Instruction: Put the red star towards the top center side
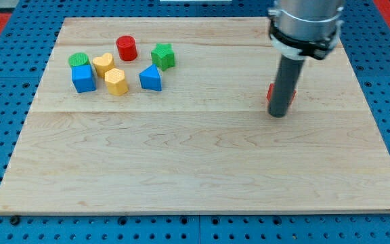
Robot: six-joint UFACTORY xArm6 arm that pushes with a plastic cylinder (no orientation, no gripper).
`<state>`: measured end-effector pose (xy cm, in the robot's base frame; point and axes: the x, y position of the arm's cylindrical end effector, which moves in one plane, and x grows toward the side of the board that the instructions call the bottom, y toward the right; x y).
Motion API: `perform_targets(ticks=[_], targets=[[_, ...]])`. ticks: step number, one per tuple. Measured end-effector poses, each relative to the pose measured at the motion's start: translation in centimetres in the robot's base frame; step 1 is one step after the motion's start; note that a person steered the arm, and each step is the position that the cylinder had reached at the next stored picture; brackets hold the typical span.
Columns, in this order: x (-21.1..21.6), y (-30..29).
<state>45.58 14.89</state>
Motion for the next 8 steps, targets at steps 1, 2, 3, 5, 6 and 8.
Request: perform_targets(ticks=[1,2,3,5,6,8], targets=[[0.1,2.4],[-4.6,2.2],[-9.2,0.8],[-2.0,5.2],[-2.2,0.3],[-4.8,-4.2]])
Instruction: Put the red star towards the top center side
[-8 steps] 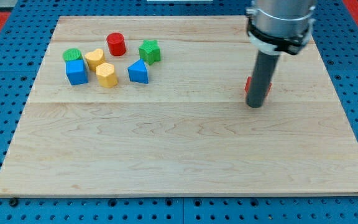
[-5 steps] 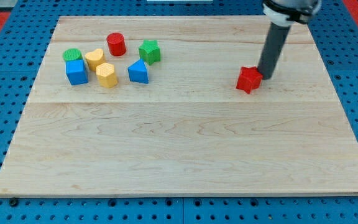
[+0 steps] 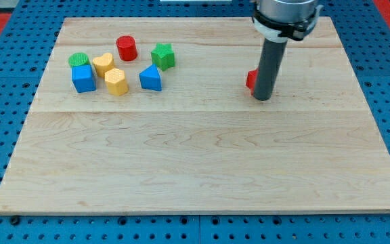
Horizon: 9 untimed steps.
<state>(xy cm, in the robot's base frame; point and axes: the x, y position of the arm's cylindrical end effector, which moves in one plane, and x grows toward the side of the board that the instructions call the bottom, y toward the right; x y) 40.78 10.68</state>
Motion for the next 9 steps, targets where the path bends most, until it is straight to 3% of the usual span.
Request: perform_targets(ticks=[2,6,7,8,9], targets=[[-1.5,1.6],[-16.3,4.7],[-17.7,5.3],[-12.3,8.8],[-10.4,5.4]])
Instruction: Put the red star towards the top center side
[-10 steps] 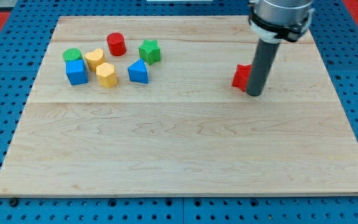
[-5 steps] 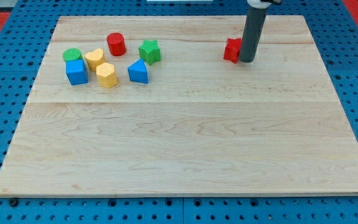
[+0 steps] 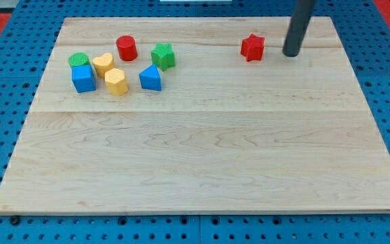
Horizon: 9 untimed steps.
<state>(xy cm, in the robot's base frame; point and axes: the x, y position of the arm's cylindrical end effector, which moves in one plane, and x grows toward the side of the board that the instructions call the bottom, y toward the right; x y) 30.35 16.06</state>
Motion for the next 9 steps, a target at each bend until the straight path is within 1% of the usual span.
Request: perform_targets(ticks=[1,2,3,4,5,6,7,8,9], targets=[[-4.1,-4.7],[-8.2,-12.2],[-8.5,-9.1],[-3.6,-5.1],[2.4,-3.4],[0.9,-8.2],[-3.7,-12.6],[-5.8,-12.6],[-6.4,-4.6]])
